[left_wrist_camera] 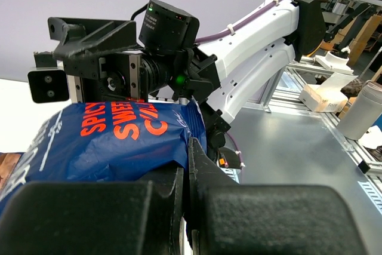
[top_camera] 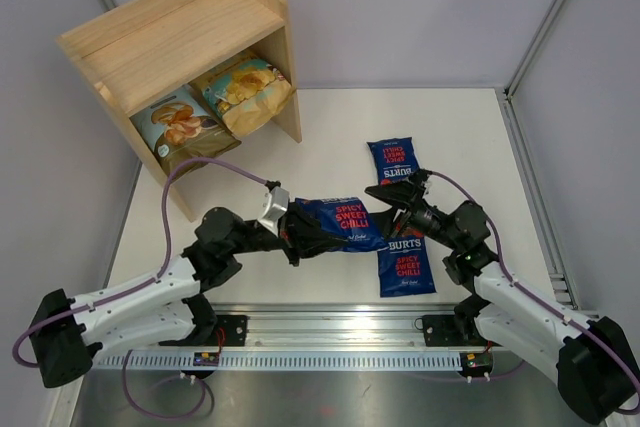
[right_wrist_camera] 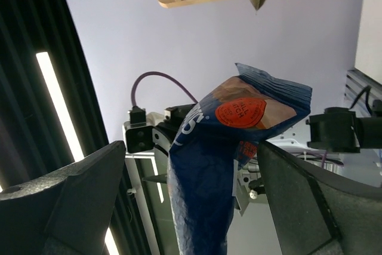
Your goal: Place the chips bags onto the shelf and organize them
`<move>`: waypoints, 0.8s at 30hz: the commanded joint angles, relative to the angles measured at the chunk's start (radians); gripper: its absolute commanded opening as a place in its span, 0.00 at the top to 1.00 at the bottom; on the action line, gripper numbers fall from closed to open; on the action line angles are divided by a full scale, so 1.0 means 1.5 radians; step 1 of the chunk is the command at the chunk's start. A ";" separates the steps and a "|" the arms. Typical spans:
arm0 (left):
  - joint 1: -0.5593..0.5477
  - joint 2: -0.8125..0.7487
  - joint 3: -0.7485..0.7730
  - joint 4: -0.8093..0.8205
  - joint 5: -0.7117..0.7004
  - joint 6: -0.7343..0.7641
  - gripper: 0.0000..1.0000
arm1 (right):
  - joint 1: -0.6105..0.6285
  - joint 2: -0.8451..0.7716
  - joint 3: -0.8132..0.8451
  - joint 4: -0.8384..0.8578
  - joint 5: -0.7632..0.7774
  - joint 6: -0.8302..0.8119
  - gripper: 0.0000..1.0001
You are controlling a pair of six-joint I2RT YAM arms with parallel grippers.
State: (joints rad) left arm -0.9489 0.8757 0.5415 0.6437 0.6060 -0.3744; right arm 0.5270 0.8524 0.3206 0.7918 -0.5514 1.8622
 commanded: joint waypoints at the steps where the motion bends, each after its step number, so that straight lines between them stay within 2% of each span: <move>1: 0.000 0.009 0.023 0.057 0.018 0.007 1.00 | -0.003 -0.013 0.012 -0.057 -0.020 -0.027 0.00; 4: 0.000 0.030 0.038 0.058 0.044 0.007 1.00 | -0.003 -0.010 -0.002 -0.039 -0.028 -0.011 0.01; 13: -0.001 0.087 0.051 0.148 0.093 -0.041 1.00 | 0.014 0.038 0.029 0.017 -0.050 0.009 0.01; 15: -0.002 0.093 0.051 0.162 0.098 -0.052 1.00 | 0.014 0.059 0.030 0.039 -0.048 0.020 0.05; 16: -0.002 0.091 0.051 0.171 0.100 -0.056 1.00 | 0.015 0.067 0.029 0.065 -0.047 0.031 0.08; 17: -0.003 0.088 0.049 0.175 0.102 -0.058 1.00 | 0.015 0.083 0.027 0.083 -0.046 0.033 0.19; 20: -0.006 0.082 0.043 0.179 0.103 -0.067 1.00 | 0.011 0.111 0.028 0.119 -0.039 0.027 0.38; 21: -0.006 0.077 0.034 0.183 0.102 -0.072 1.00 | 0.011 0.117 0.030 0.129 -0.037 0.024 0.47; 23: -0.006 0.071 0.023 0.183 0.092 -0.076 1.00 | 0.011 0.134 0.034 0.144 -0.027 0.010 0.53; 24: -0.006 0.067 0.007 0.182 0.084 -0.078 1.00 | 0.012 0.136 0.037 0.159 -0.022 0.002 0.60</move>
State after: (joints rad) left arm -0.9489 1.0138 0.5625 0.8127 0.7155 -0.4721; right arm 0.5388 1.0367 0.3256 0.9108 -0.6140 1.8908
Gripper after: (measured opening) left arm 0.015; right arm 0.448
